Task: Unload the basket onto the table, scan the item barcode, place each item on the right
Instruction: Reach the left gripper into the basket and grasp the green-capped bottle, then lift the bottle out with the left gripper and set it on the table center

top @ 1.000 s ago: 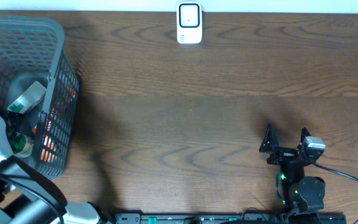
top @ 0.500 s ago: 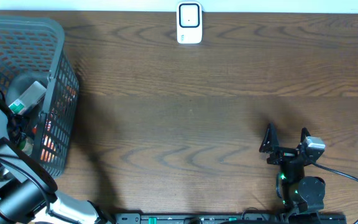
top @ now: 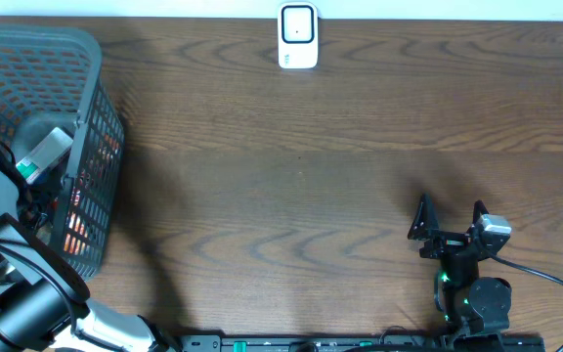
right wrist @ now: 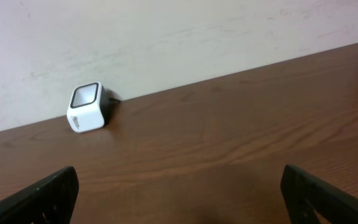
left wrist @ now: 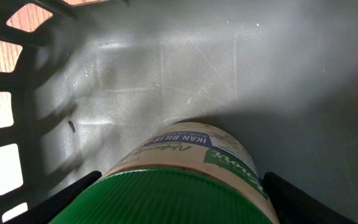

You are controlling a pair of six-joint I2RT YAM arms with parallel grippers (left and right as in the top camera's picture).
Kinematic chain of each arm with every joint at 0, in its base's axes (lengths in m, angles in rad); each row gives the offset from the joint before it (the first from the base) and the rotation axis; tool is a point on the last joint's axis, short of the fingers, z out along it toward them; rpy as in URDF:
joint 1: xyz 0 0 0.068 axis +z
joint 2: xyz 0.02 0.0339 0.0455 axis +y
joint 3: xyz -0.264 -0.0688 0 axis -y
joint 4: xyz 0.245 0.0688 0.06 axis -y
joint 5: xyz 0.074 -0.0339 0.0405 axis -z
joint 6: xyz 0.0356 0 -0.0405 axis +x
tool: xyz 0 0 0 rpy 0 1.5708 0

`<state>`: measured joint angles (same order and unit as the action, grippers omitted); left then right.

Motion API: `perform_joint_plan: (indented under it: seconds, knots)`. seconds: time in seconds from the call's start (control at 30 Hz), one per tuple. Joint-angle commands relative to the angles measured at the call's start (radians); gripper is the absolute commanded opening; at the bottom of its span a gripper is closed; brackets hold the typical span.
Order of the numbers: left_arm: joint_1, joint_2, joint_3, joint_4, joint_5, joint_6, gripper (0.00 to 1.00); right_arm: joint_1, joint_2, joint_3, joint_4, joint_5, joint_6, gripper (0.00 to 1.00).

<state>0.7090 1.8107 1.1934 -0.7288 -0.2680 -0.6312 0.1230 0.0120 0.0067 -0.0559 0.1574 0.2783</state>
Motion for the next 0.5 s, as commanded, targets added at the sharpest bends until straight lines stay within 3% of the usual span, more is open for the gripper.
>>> perform_joint_plan:
  seconds: [0.0,0.23,0.47]
  knots:
    - [0.004,-0.001,-0.023,-0.014,-0.005,-0.006,0.72,0.010,-0.004,-0.001,-0.003,0.006,0.006,0.99]
    - [0.004,-0.177,0.017,-0.071,0.000,-0.006,0.69,0.010,-0.004,-0.001,-0.003,0.006,0.006,0.99]
    - [0.003,-0.628,0.048,-0.070,0.336,0.005,0.64,0.010,-0.005,-0.001,-0.003,0.006,0.005,0.99]
